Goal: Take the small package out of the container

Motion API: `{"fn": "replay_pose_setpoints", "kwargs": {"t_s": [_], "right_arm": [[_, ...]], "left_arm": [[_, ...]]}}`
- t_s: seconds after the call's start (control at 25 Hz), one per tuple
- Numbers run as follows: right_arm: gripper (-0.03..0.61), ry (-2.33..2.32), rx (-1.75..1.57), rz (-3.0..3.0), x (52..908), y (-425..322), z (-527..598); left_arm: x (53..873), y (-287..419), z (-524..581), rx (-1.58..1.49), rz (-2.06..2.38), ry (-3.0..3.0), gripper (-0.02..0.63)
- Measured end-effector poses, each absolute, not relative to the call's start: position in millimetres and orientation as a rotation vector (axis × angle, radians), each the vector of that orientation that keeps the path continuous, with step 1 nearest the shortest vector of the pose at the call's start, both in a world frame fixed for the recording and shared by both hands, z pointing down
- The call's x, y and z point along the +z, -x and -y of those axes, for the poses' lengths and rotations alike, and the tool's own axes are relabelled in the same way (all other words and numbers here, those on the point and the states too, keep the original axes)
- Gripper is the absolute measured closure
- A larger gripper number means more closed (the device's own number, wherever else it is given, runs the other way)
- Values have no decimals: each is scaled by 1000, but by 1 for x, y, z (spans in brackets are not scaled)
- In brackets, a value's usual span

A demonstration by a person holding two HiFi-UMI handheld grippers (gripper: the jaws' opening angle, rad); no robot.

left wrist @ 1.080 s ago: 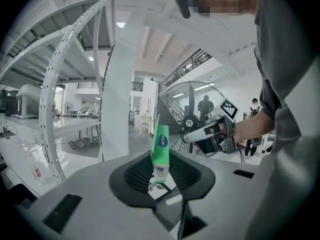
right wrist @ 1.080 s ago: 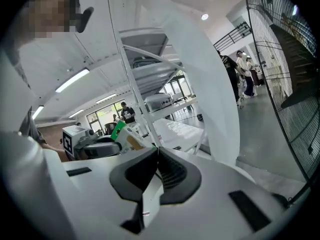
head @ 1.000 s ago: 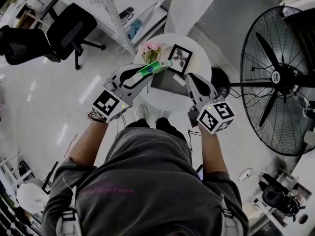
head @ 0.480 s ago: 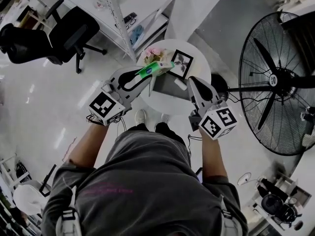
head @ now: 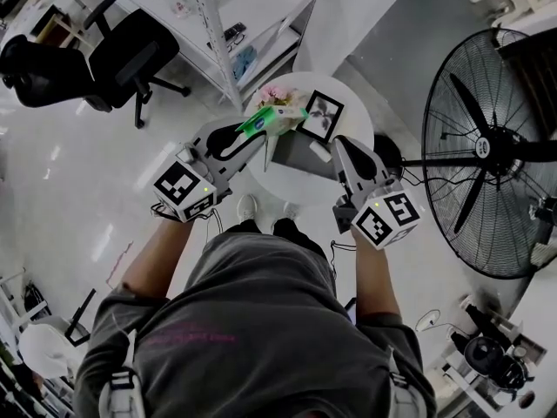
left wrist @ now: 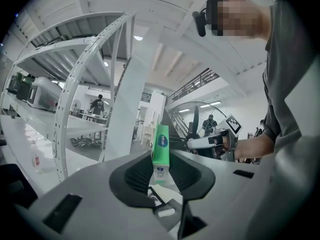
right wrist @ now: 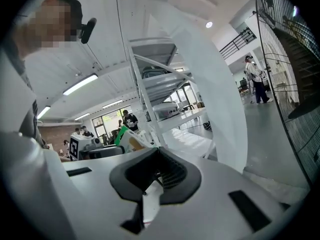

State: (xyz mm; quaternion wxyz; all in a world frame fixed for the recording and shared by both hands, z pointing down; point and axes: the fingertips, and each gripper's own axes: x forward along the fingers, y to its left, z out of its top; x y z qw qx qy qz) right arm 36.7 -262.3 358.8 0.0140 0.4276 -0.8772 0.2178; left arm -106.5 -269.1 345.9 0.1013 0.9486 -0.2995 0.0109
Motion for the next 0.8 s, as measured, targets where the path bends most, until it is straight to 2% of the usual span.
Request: {"fn": "replay_pose_setpoints", "kwargs": {"t_s": [0.8], "right_arm": [[557, -1315, 704, 2714, 372, -51, 264]], "left_arm": [[353, 90, 272, 33, 891, -2774, 509]]}}
